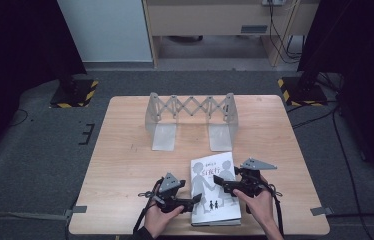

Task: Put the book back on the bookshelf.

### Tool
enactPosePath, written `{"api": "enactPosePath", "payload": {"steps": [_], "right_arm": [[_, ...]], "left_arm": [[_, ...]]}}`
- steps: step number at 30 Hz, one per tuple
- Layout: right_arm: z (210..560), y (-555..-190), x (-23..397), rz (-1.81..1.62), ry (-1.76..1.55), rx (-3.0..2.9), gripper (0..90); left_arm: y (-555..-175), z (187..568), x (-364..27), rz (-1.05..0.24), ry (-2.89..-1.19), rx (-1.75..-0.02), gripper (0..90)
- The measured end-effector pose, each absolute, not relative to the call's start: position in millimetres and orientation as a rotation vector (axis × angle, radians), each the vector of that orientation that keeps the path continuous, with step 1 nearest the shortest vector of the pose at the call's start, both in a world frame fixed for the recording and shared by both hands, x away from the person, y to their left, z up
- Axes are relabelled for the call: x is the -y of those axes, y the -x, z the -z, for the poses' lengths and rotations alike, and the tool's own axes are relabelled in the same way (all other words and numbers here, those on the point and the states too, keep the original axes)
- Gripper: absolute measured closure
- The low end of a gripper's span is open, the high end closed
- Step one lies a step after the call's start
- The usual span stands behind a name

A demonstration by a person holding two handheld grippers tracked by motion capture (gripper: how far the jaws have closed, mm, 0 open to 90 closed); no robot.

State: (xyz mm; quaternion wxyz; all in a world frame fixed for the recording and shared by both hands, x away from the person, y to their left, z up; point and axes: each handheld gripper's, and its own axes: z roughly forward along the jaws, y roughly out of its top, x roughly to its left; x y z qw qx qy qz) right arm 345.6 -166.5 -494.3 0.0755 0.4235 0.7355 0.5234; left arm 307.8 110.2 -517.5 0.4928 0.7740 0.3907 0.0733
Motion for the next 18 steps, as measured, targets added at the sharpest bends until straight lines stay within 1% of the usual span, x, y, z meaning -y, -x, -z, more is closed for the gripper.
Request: {"api": "enactPosePath", "payload": {"steps": [18], "right_arm": [[494.5,-342.5,179.9,-1.522,-1.294,-2.186,23.2]], "left_arm": [[-308.0,520.8,-109.3,-0.162,-1.911,-0.95,17.1]]}}
